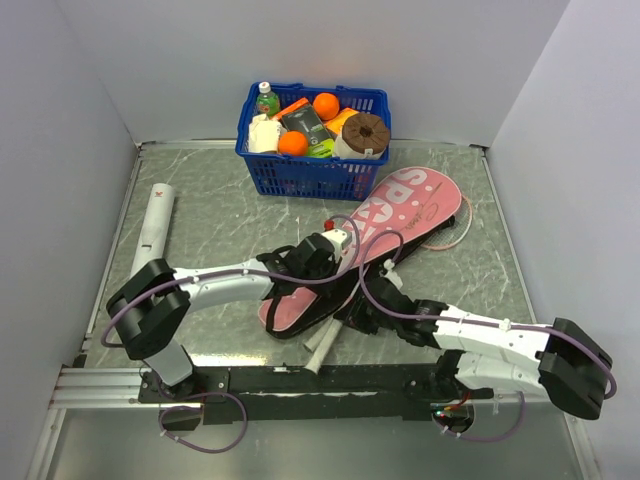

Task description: Pack up the badminton gear

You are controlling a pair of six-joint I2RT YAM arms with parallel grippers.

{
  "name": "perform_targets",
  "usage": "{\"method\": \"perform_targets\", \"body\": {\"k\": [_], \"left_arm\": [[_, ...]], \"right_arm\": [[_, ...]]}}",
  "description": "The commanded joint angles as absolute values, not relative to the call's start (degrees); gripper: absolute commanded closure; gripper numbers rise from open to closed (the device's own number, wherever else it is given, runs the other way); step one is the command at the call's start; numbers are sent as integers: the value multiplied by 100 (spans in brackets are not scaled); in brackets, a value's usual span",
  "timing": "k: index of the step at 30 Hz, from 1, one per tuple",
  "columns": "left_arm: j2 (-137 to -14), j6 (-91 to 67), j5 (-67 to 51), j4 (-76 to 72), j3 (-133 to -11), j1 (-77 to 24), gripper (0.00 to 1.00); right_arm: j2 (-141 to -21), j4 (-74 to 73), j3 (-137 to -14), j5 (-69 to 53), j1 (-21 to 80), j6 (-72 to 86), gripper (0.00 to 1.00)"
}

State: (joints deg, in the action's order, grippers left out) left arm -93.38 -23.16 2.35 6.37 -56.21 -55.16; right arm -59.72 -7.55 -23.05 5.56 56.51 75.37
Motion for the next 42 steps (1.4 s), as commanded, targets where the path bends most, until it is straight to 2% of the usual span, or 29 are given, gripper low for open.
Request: {"method": "perform_targets", "body": {"k": [1, 20, 25, 28, 37, 38, 40, 41, 42], "left_arm": [[-8974, -2540, -34, 571, -5555, -5599, 99], [-8315, -2935, -431, 475, -4940, -5634, 99], [-8244, -2927, -369, 527, -4843, -5642, 99], [-8235, -2935, -307, 536, -4755, -5642, 99], [-8157, -3217, -651, 220, -4465, -5643, 99], [-8139, -3243, -624, 228, -4439, -5643, 99], [-8104, -3252, -589, 220, -4412, -5643, 99], [-8112, -3261, -589, 228, -4412, -5643, 99], [-8112, -3261, -589, 229, -4412, -5643, 99]], "right_arm": [[-5932, -686, -2742, 923, 5467, 7190, 100], [-7927, 1458, -3111, 800, 4518, 6917, 100], [-7928, 1942, -3085, 713, 4439, 6838, 100], [-7726, 1706, -3138, 703, 4430, 6803, 100], [-7760, 2134, -2734, 1186, 4430, 7172, 100], [-7787, 2423, -2672, 1247, 4438, 7181, 90], [-7874, 2531, -2584, 1301, 4438, 7154, 78], [-7910, 2488, -2601, 1301, 4438, 7146, 63], [-7928, 2513, -2593, 1275, 4447, 7146, 58]]}}
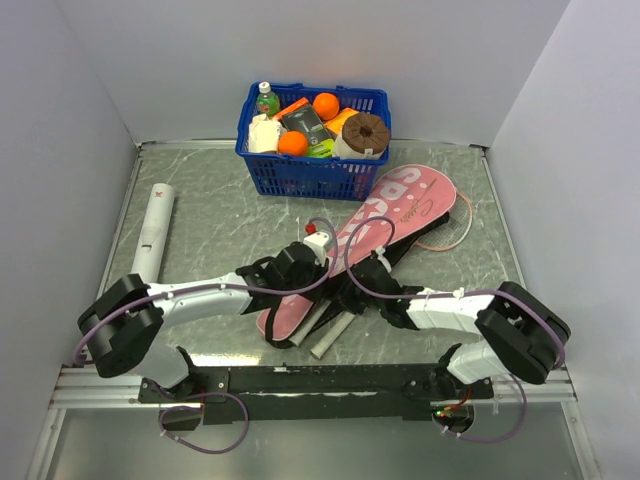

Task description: Pack up the badminton gear

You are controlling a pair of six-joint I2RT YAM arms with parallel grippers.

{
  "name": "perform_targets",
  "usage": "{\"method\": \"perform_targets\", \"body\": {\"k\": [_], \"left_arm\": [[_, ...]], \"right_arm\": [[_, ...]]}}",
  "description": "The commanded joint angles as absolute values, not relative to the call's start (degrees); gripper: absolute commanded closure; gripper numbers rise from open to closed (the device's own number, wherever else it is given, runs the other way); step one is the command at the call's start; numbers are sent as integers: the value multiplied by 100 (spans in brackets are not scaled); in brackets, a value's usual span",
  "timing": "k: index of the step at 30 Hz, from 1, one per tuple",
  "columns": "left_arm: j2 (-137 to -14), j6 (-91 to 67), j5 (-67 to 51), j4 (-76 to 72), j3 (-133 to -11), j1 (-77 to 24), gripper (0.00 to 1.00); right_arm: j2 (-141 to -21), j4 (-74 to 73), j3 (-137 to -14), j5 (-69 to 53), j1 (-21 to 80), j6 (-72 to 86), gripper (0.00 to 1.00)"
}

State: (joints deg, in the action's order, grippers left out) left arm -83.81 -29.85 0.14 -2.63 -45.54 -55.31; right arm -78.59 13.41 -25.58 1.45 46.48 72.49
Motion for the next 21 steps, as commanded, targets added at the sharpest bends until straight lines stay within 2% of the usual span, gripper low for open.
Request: {"method": "perform_targets", "body": {"k": [1, 5, 12, 15, 19, 21], "left_arm": [[-8121, -3252, -545, 237, -4421, -5643, 99], [-8130, -3217, -353, 316, -4465, -5643, 99], [-8077, -3094, -97, 439, -4570, -5616, 99], [-8068, -3067, -88, 483, -4658, -5607, 99], [-8051, -3032, -62, 536, -4781, -5590, 98], [-8051, -3006, -44, 562, -4807, -5581, 98]], "right_arm": [[-7928, 2575, -2558, 1248, 4456, 7128, 55], [-7621, 2497, -2408, 1169, 4491, 7093, 50], [-6471, 1416, -2101, 1353, 4631, 7066, 50], [-6276, 1397, -1917, 1231, 4693, 7128, 59], [-6310, 1625, -1811, 1037, 4842, 7242, 79], [-6424, 1670, -1863, 1011, 4948, 7268, 79]]}}
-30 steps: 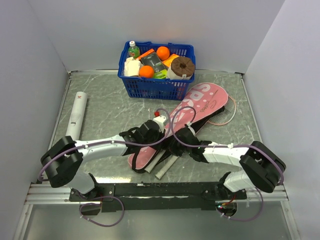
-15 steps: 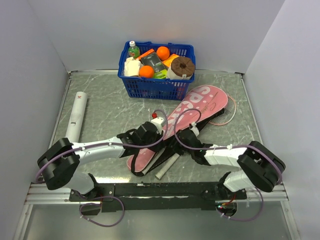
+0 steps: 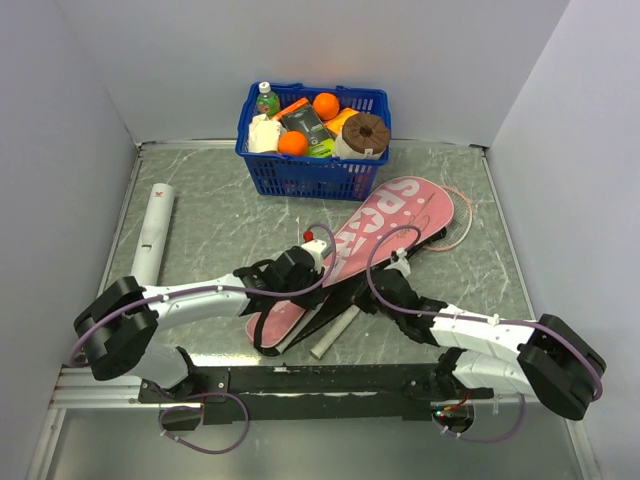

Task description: Pack up the badminton gear

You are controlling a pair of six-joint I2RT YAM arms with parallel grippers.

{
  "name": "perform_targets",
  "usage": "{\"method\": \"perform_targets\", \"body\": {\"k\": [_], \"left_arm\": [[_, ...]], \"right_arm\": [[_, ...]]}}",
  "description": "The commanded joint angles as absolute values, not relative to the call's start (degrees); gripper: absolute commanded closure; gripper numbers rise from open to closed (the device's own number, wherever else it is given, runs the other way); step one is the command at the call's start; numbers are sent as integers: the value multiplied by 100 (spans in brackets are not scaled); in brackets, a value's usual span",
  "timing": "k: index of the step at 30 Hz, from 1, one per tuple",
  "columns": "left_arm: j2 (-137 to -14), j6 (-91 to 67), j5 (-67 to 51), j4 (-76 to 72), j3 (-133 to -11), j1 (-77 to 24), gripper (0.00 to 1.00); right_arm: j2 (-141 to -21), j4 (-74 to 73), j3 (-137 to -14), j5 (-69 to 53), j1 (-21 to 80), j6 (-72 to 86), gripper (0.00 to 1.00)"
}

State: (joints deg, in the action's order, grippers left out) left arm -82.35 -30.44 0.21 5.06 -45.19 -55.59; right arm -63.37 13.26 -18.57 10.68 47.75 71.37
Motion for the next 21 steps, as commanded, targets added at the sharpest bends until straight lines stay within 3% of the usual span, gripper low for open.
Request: {"method": "perform_targets", "body": {"k": [1, 10, 21], "left_arm": [[-8051, -3015, -44, 562, -4825, -5581, 98], [-7998, -3006, -44, 554, -4808, -5572, 98], [-7884, -3102, -228, 440, -4685, -5555, 99]], "right_arm": [[-6486, 1679, -1881, 993, 4983, 7286, 77], [-7241, 2399, -2030, 765, 5379, 7453, 70], [-8279, 3690, -2118, 703, 5546, 7488, 70]]}}
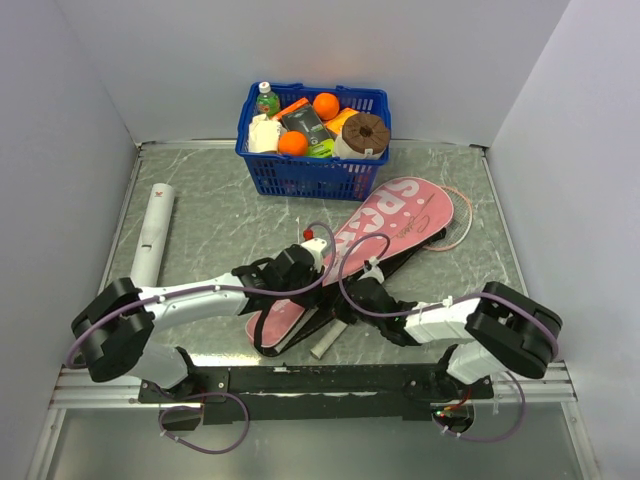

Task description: Pack up the badminton gear

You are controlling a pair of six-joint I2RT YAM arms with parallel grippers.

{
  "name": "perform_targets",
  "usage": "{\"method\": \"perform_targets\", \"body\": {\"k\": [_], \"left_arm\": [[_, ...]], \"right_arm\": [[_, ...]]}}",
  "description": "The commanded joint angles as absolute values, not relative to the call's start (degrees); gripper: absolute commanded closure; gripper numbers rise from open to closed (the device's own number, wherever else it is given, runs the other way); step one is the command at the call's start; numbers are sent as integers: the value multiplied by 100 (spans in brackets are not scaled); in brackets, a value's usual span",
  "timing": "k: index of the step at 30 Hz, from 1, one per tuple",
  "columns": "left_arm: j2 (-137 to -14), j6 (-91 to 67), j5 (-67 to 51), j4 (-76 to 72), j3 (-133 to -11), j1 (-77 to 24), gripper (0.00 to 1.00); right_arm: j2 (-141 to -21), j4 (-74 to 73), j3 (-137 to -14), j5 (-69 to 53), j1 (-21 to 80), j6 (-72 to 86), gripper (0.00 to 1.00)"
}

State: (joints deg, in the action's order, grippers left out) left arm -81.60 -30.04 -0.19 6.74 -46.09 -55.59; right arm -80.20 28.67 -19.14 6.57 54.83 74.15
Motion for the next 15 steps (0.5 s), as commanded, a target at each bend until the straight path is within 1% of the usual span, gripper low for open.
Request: {"method": "perform_targets", "body": {"k": [1, 5, 9, 15], "left_arm": [[-7866, -3111, -255, 431, -4676, -5555, 99], [-7744, -3199, -369, 369, -4579, -5563, 99], [-7585, -3269, -413, 360, -4456, -5555, 98], [-7401, -3357, -510, 387, -4307, -5555, 98]], "right_arm": [[-8340, 3961, -2092, 755, 5546, 7471, 70], [-8726, 4683, -2074, 983, 5537, 7208, 69], [-9131, 5369, -2188, 976, 5476, 6909, 66], [-9904, 6589, -2452, 853, 5344, 6461, 65]]}}
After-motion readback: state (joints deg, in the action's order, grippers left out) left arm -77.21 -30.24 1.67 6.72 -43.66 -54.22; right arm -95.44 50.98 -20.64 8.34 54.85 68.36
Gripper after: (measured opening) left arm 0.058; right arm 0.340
